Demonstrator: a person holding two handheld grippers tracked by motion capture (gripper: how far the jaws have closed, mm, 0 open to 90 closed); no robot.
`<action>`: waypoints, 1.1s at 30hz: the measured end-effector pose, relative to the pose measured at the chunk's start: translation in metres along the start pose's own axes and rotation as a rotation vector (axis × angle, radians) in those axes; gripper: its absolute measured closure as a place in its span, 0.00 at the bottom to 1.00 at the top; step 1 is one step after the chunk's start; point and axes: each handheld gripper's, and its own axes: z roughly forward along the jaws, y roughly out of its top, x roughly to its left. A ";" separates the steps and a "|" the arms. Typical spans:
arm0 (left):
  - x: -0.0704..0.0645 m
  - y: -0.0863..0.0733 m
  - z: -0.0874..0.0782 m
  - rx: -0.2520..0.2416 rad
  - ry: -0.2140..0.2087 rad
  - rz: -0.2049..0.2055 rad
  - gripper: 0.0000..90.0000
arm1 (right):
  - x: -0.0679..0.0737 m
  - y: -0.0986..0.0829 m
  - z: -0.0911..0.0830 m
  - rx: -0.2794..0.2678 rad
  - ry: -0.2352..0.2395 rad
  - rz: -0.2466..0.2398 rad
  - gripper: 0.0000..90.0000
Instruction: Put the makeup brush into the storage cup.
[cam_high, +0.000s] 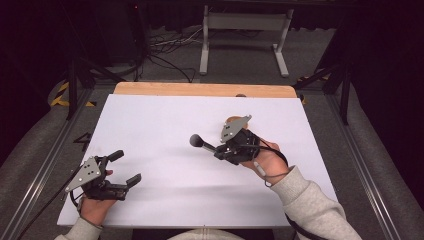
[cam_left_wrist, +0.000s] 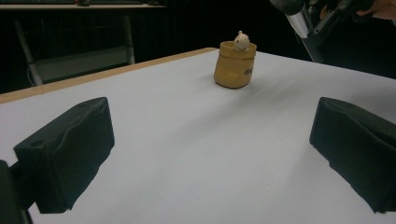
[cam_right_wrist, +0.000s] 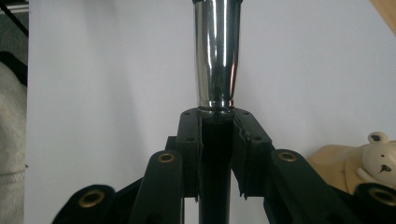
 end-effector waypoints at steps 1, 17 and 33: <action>0.000 0.000 0.000 0.000 0.000 0.000 0.00 | -0.001 -0.001 -0.001 -0.015 -0.002 0.004 0.83; 0.000 0.000 0.000 0.000 -0.001 -0.001 0.00 | -0.009 -0.013 -0.016 -0.238 -0.072 0.109 0.83; 0.000 0.000 0.000 -0.001 -0.004 -0.003 0.00 | -0.018 -0.024 -0.027 -0.453 -0.175 0.198 0.83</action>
